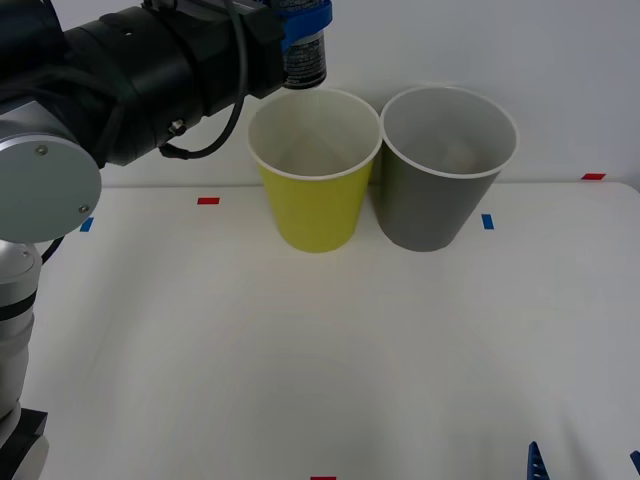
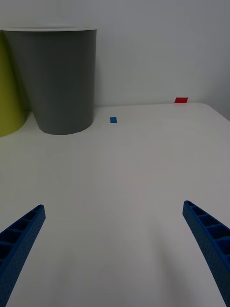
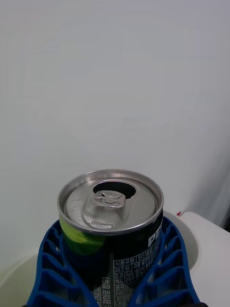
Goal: Put cans in the gray bin and PET bottles in the light green bin.
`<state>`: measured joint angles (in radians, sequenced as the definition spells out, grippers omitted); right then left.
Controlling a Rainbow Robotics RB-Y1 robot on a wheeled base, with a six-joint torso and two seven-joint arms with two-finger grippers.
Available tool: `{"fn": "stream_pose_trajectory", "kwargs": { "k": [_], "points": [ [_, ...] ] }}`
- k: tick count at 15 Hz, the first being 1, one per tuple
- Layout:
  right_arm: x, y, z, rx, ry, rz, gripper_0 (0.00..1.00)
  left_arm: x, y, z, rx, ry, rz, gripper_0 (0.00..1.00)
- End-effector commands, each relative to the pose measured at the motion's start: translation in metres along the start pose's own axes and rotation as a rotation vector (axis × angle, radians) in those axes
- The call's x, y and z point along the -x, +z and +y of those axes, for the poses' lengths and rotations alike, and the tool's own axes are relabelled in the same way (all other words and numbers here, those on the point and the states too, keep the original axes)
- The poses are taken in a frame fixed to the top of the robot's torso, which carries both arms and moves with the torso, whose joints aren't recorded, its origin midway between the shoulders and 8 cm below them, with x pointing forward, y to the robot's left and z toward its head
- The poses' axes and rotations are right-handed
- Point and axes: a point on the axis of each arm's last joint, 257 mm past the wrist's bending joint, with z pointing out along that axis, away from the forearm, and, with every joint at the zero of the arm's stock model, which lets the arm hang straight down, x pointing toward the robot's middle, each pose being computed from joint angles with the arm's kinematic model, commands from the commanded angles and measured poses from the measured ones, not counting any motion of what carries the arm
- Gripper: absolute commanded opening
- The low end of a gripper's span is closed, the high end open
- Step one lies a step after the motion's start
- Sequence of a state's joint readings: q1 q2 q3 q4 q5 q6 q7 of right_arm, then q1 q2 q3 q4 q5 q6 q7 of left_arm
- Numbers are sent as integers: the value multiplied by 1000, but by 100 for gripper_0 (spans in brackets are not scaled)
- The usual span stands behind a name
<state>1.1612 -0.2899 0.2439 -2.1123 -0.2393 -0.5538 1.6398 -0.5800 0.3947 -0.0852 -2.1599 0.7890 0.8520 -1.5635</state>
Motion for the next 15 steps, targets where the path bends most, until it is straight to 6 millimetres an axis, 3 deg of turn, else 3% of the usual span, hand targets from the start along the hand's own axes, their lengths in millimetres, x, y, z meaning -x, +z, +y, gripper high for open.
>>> {"fn": "stream_pose_trajectory", "kwargs": {
  "k": [1,8,11,15],
  "points": [
    [0,0,0,0,0,0,100,4,37,-9,-32,13,-27,0],
    [0,0,0,0,0,0,100,-21,101,-30,-78,15,-70,0],
    [0,0,0,0,0,0,100,-35,119,-35,-83,0,-89,0],
    [0,0,0,0,0,0,100,-34,136,-40,-79,-11,-100,0]
  ]
}}
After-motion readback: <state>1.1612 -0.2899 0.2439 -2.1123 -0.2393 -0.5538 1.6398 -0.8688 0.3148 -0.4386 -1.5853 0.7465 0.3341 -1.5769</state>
